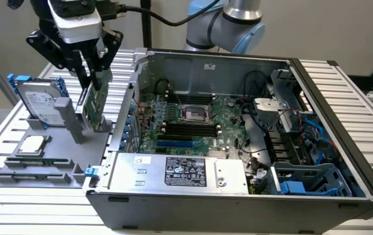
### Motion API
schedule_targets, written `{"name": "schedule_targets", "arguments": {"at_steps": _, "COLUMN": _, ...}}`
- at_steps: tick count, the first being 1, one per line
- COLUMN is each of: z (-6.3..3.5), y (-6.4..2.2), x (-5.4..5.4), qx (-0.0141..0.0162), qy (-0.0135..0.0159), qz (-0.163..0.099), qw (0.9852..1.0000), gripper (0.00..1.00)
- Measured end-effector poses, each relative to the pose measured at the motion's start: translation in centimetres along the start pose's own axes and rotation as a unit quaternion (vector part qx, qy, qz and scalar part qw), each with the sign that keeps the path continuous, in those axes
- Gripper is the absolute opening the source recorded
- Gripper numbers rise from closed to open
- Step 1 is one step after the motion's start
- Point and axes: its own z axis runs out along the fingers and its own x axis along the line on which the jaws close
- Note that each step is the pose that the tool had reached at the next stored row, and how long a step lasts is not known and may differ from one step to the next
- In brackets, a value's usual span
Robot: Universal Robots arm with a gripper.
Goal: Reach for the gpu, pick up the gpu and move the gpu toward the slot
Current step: 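Pick up the gpu and move the gpu toward the slot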
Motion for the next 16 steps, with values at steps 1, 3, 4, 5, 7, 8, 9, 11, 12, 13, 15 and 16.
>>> {"name": "schedule_targets", "arguments": {"at_steps": 1, "z": -0.44, "y": -0.05, "x": -0.5, "qx": -0.0001, "qy": 0.0004, "qz": 0.000, "qw": 1.0000, "gripper": 0.26}}
{"name": "schedule_targets", "arguments": {"at_steps": 3, "z": -1.31, "y": -0.14, "x": -1.4, "qx": -0.0004, "qy": 0.0014, "qz": 0.000, "qw": 1.0000, "gripper": 0.26}}
{"name": "schedule_targets", "arguments": {"at_steps": 4, "z": -1.72, "y": -0.17, "x": -1.9, "qx": -0.0009, "qy": 0.0018, "qz": 0.000, "qw": 1.0000, "gripper": 0.26}}
{"name": "schedule_targets", "arguments": {"at_steps": 5, "z": -2.03, "y": -0.20, "x": -2.3, "qx": -0.0015, "qy": 0.0023, "qz": 0.000, "qw": 1.0000, "gripper": 0.26}}
{"name": "schedule_targets", "arguments": {"at_steps": 7, "z": -2.29, "y": -0.22, "x": -3.3, "qx": -0.0033, "qy": 0.0031, "qz": 0.000, "qw": 1.0000, "gripper": 0.26}}
{"name": "schedule_targets", "arguments": {"at_steps": 8, "z": -2.34, "y": -0.23, "x": -3.7, "qx": -0.0045, "qy": 0.0033, "qz": 0.000, "qw": 1.0000, "gripper": 0.26}}
{"name": "schedule_targets", "arguments": {"at_steps": 9, "z": -2.36, "y": -0.24, "x": -4.2, "qx": -0.0057, "qy": 0.0034, "qz": 0.000, "qw": 1.0000, "gripper": 0.26}}
{"name": "schedule_targets", "arguments": {"at_steps": 11, "z": -2.36, "y": -0.25, "x": -5.1, "qx": -0.0079, "qy": 0.0035, "qz": 0.000, "qw": 1.0000, "gripper": 0.26}}
{"name": "schedule_targets", "arguments": {"at_steps": 12, "z": -2.34, "y": -0.26, "x": -5.5, "qx": -0.0082, "qy": 0.0036, "qz": 0.000, "qw": 1.0000, "gripper": 0.26}}
{"name": "schedule_targets", "arguments": {"at_steps": 13, "z": -2.33, "y": -0.27, "x": -6.0, "qx": -0.0083, "qy": 0.0037, "qz": 0.000, "qw": 1.0000, "gripper": 0.26}}
{"name": "schedule_targets", "arguments": {"at_steps": 15, "z": -2.30, "y": -0.28, "x": -6.9, "qx": -0.0084, "qy": 0.0040, "qz": 0.000, "qw": 1.0000, "gripper": 0.26}}
{"name": "schedule_targets", "arguments": {"at_steps": 16, "z": -2.26, "y": -0.29, "x": -7.3, "qx": -0.0084, "qy": 0.0042, "qz": 0.000, "qw": 1.0000, "gripper": 0.26}}
